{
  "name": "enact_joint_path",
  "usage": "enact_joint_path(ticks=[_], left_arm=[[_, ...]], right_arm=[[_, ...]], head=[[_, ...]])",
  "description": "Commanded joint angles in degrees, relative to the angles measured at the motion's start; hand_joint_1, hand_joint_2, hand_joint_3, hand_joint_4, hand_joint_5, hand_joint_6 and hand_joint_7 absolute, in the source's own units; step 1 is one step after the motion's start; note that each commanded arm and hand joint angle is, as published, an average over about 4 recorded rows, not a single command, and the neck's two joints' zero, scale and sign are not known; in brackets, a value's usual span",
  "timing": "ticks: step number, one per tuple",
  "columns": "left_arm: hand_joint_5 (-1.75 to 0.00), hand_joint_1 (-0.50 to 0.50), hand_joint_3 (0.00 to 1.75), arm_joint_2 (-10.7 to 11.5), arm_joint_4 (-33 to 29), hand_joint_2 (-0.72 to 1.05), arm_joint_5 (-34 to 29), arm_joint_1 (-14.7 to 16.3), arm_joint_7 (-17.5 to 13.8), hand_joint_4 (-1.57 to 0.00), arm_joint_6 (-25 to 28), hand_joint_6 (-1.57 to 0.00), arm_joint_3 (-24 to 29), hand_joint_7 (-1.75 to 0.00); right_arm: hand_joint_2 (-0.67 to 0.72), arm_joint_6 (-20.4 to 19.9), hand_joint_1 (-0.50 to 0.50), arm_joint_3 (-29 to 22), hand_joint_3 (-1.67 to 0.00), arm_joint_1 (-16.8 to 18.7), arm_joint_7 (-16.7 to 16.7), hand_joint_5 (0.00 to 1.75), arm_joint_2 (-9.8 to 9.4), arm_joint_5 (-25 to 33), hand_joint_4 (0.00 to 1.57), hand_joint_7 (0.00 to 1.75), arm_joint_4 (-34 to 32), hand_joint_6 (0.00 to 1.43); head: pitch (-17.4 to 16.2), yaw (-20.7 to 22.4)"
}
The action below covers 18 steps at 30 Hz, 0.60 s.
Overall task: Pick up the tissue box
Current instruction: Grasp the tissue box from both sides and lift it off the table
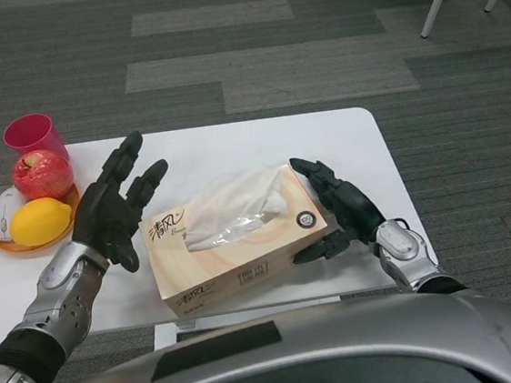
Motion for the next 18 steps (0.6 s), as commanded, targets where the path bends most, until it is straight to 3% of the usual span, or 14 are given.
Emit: enact_joint_path(ticks=[1, 8, 15, 18], left_arm=[[-0.41, 0.5, 0.0, -0.62, 0.84, -0.55, -0.42, -0.88, 0.79, 0.0, -1.5, 0.0, -0.4, -0.14], [-0.41, 0.5, 0.0, -1.54, 1.59, -0.55, -0.48, -1.43, 1.19, 0.0, -2.0, 0.0, -1.45, -0.14], [-0.41, 0.5, 0.0, -0.62, 2.25, -0.55, 0.75, -1.87, 1.1, 0.0, -2.0, 0.0, -2.68, -0.14], [-0.41, 0.5, 0.0, -0.51, 2.6, -0.55, 1.14, -1.87, 1.17, 0.0, -2.07, 0.0, -2.71, -0.14]], right_arm=[[-0.22, 1.69, -0.42, 1.11, -0.32, 0.25, 0.04, 0.05, 0.41, -0.51, 0.0, 0.21, 1.51, 0.0], [-0.19, 1.69, -0.42, 1.38, -0.32, 0.25, -0.07, 0.0, 0.37, -0.43, 0.0, 0.21, 1.56, 0.0], [-0.22, 1.69, -0.42, 1.46, -0.32, 0.25, -0.07, 0.0, 0.15, -0.34, 0.0, 0.21, 1.47, 0.0], [-0.18, 1.69, -0.42, 1.46, -0.32, 0.18, -0.07, 0.0, 0.15, -0.34, 0.0, 0.21, 1.47, 0.0]], head=[[-0.31, 1.14], [-0.57, 2.16], [-0.62, 2.91], [-0.54, 3.03]])
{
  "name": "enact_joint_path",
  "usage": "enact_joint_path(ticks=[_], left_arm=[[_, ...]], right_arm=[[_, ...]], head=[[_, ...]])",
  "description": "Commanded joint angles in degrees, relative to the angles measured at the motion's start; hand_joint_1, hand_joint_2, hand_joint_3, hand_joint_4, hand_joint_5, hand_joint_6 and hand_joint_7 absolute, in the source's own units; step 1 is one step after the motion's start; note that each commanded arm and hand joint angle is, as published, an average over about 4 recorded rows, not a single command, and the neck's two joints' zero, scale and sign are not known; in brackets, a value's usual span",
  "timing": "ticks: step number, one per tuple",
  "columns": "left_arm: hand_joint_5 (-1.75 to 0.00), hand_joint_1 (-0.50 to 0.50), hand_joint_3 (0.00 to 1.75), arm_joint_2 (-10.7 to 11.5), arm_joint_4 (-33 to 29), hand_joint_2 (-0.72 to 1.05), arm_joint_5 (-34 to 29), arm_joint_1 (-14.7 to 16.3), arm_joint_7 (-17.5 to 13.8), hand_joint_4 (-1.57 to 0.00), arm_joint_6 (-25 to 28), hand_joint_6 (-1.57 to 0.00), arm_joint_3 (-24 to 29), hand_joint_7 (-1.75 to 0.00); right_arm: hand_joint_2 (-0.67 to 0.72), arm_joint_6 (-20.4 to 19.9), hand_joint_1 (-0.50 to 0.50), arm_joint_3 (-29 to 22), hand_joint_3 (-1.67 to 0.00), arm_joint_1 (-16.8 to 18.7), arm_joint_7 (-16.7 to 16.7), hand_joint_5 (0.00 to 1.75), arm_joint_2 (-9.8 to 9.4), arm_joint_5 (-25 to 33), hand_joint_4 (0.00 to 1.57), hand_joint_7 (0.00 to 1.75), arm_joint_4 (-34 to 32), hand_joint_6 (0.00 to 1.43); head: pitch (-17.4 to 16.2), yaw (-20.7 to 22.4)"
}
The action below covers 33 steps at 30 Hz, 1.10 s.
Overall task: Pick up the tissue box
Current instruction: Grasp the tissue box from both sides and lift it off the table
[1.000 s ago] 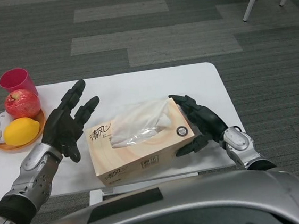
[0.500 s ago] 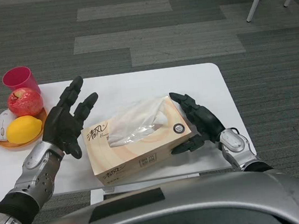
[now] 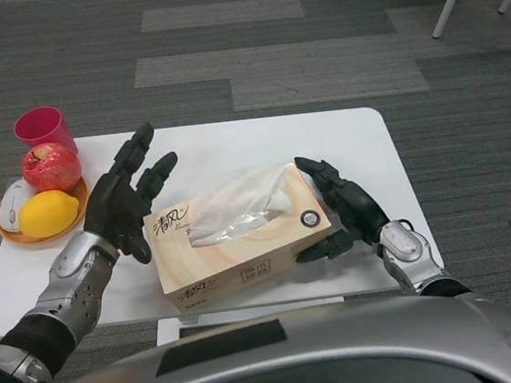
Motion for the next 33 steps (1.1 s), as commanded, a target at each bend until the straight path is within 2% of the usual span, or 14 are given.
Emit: enact_joint_path(ticks=[1, 4, 13, 16, 19, 23, 29, 33], left_arm=[[-0.41, 0.5, 0.0, 0.33, 0.7, -0.55, 0.75, -0.4, -0.02, 0.0, -0.24, 0.0, -0.68, -0.14], [-0.41, 0.5, 0.0, 0.09, 1.16, -0.55, 0.82, -0.77, 0.2, 0.0, -0.55, 0.0, -1.18, -0.14], [-0.41, 0.5, 0.0, -2.13, 5.51, -0.55, 1.43, -3.98, 2.57, 0.0, -3.25, 0.0, -1.47, -0.14], [-0.41, 0.5, 0.0, -2.37, 6.92, -0.55, 3.08, -5.05, 3.38, 0.0, -4.35, 0.0, -0.54, -0.14], [-0.41, 0.5, 0.0, -2.37, 7.58, -0.55, 4.81, -5.47, 3.85, 0.0, -4.76, 0.0, 0.8, -0.14], [-0.41, 0.5, 0.0, -2.59, 8.96, -0.55, 5.3, -6.46, 4.46, 0.0, -5.34, 0.0, 2.23, -0.14], [-0.41, 0.5, 0.0, -3.32, 11.4, -0.55, 5.36, -8.74, 5.8, 0.0, -6.76, 0.0, 3.04, -0.07], [-0.31, 0.5, 0.0, -3.54, 12.74, -0.55, 5.41, -10.11, 6.57, 0.0, -7.88, 0.0, 3.37, -0.09]], right_arm=[[-0.18, 1.71, -0.42, 0.79, -0.32, 0.38, 0.24, 0.0, 0.17, -0.38, 0.0, 0.21, 1.37, 0.0], [-0.22, 1.71, -0.42, 0.87, -0.32, 0.34, 0.24, 0.0, 0.17, -0.38, 0.0, 0.21, 1.37, 0.0], [-0.22, 1.71, -0.44, 1.51, -0.32, -0.14, 0.17, 0.0, -0.05, -0.24, 0.0, 0.21, 1.68, 0.0], [-0.22, 1.71, -0.43, 1.73, -0.32, -0.3, 0.13, 0.0, -0.12, -0.2, 0.0, 0.21, 1.72, 0.0], [-0.21, 1.71, -0.42, 1.75, -0.32, -0.36, 0.02, 0.07, -0.18, -0.2, 0.0, 0.21, 1.72, 0.0], [-0.18, 1.71, -0.44, 2.08, -0.32, -0.76, -0.14, 0.0, -0.29, -0.11, 0.0, 0.21, 1.99, 0.0], [-0.18, 1.71, -0.42, 2.61, -0.32, -1.44, -0.36, 0.0, -0.36, -0.09, 0.0, 0.21, 2.32, 0.0], [-0.18, 1.71, -0.42, 2.78, -0.32, -1.62, -0.49, 0.0, -0.43, -0.05, 0.0, 0.21, 2.4, 0.0]], head=[[0.05, 0.09], [0.1, 0.48], [0.69, 0.89], [0.86, 0.89], [0.92, 0.88], [1.02, 1.29], [1.49, 1.85], [1.64, 1.75]])
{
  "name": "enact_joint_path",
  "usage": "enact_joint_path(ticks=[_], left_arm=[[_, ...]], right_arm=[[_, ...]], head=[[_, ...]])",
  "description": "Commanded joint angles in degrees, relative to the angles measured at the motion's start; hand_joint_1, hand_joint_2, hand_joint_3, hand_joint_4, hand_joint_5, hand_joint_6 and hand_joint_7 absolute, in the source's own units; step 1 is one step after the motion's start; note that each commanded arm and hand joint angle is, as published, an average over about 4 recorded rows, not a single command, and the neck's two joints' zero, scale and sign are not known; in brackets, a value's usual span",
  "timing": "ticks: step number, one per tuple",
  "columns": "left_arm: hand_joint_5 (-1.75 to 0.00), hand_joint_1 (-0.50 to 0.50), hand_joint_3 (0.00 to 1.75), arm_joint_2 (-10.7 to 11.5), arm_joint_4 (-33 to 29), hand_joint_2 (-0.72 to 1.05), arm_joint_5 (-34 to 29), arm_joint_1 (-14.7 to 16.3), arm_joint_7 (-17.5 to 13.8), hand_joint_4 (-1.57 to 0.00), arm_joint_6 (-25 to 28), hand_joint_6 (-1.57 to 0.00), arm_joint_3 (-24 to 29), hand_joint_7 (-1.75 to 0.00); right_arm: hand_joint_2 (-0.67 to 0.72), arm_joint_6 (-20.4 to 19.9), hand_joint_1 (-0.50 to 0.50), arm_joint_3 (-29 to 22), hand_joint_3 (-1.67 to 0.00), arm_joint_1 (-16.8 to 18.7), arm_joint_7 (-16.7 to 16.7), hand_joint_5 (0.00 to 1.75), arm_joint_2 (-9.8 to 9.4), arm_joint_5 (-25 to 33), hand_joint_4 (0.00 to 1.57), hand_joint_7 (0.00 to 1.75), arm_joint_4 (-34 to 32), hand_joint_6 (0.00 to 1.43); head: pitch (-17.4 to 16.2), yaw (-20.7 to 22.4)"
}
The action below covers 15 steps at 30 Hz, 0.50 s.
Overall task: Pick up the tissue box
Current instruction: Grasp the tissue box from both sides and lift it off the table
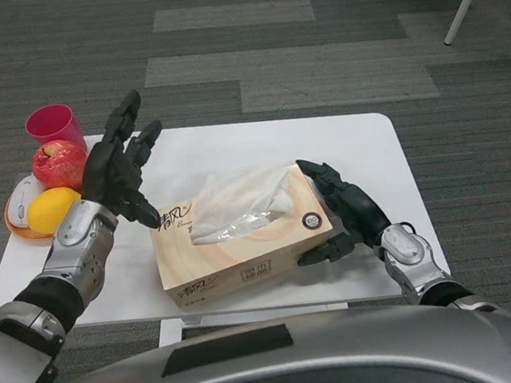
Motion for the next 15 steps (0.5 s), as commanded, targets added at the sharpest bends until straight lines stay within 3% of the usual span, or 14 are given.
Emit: enact_joint_path(ticks=[1, 5, 11, 15], left_arm=[[-0.31, 0.5, 0.0, 0.12, 1.34, -0.55, 0.46, -1.68, 0.58, 0.0, -1.43, 0.0, 0.73, -0.07], [-0.36, 0.5, 0.0, 1.88, 0.09, -0.5, 0.81, -0.86, -0.62, 0.0, -1.52, 0.0, 0.95, -0.07], [-0.36, 0.5, 0.0, 6.65, -7.1, -0.37, 1.8, 3.53, -3.59, 0.0, -1.52, 0.0, 3.27, -0.07], [-0.36, 0.5, 0.0, 9.55, -13.16, -0.37, 10.13, 7.49, -4.14, 0.0, -0.4, 0.0, 8.7, -0.07]], right_arm=[[-0.16, 1.71, -0.42, 0.65, -0.32, 0.3, 0.04, 0.0, -0.08, -0.19, 0.0, 0.21, 1.25, 0.0], [-0.16, 1.71, -0.42, 0.59, -0.32, 0.3, -0.22, 0.0, -0.25, -0.17, 0.0, 0.21, 1.36, 0.0], [-0.16, 1.71, -0.42, 0.5, -0.32, 0.21, -0.29, 0.0, -0.69, -0.17, 0.0, 0.21, 1.82, 0.0], [-0.16, 1.71, -0.42, 0.83, -0.32, -0.58, -0.29, 0.0, -1.16, -0.08, 0.0, 0.21, 2.61, 0.0]], head=[[0.05, -0.03], [0.04, 0.03], [-0.13, 0.58], [-0.3, 1.01]])
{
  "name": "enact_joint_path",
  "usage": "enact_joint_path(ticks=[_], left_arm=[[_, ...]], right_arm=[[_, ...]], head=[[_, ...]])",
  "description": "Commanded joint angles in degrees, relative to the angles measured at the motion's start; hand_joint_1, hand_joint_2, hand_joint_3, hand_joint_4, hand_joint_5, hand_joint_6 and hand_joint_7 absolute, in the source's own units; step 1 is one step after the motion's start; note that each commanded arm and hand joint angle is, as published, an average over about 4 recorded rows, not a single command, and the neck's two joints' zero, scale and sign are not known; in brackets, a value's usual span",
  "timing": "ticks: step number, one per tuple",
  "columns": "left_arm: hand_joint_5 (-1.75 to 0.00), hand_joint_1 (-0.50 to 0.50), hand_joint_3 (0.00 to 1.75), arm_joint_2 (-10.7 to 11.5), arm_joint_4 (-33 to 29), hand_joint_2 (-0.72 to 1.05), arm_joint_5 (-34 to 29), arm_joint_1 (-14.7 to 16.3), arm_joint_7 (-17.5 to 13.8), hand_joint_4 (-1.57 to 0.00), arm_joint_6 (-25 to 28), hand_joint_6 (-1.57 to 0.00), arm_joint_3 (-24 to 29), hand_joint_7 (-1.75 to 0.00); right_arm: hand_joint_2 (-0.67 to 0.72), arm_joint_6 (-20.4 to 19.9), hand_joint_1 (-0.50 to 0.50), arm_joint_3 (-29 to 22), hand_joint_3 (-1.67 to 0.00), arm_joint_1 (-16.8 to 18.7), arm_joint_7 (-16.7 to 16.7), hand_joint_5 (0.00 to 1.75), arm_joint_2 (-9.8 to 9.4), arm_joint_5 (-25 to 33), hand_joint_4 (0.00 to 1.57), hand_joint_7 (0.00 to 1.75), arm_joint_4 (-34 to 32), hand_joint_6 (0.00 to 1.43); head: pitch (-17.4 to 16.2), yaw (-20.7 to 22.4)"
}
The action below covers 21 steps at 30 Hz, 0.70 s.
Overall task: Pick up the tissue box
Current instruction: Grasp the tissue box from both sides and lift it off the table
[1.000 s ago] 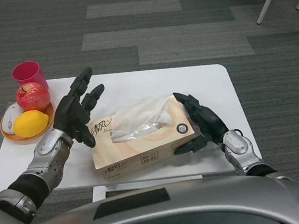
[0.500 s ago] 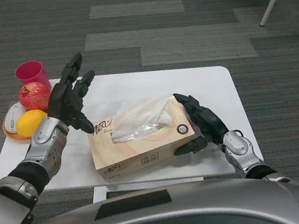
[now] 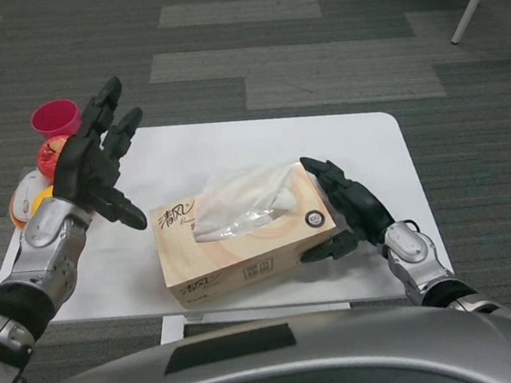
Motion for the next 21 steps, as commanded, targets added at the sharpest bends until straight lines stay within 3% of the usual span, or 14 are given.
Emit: enact_joint_path(ticks=[1, 4, 11, 15, 21], left_arm=[[-0.36, 0.5, 0.0, 2.61, -4.71, -0.37, 6.49, 3.37, -0.48, 0.0, 0.88, 0.0, 4.3, -0.07], [-0.31, 0.5, 0.0, 3.64, -6.93, -0.37, 8.14, 5.28, -0.66, 0.0, 1.92, 0.0, 5.02, -0.1], [-0.41, 0.5, 0.0, 4.68, -9.98, -0.33, 11.1, 9.17, -1.8, 0.0, 5.63, 0.0, 5.13, -0.1], [-0.41, 0.5, 0.0, 4.41, -8.75, -0.28, 15.01, 9.35, -1.84, 0.0, 6.38, 0.0, 3.99, -0.07], [-0.41, 0.5, 0.0, 1.38, -2.82, -0.33, 20.81, 7.19, -2.15, 0.0, 6.38, 0.0, 2.85, -0.1]], right_arm=[[-0.16, 1.73, -0.42, 0.79, -0.32, 0.05, -0.12, 0.0, -0.79, -0.08, 0.0, 0.21, 1.91, 0.0], [-0.16, 1.73, -0.42, 0.97, -0.32, -0.17, -0.12, 0.0, -0.9, -0.08, 0.0, 0.21, 2.11, 0.0], [-0.16, 1.73, -0.42, 1.01, -0.32, -0.57, -0.12, 0.0, -1.01, -0.08, 0.0, 0.21, 2.74, 0.0], [-0.19, 1.73, -0.42, 1.23, -0.32, -1.01, -0.12, 0.05, -1.18, -0.08, 0.0, 0.21, 3.27, 0.0], [-0.16, 1.73, -0.42, 1.67, -0.32, -1.53, -0.12, 0.0, -1.36, -0.08, 0.0, 0.21, 3.58, 0.0]], head=[[-0.06, 0.15], [-0.05, 0.23], [-0.15, 0.51], [-0.16, 0.65], [-0.08, 0.38]])
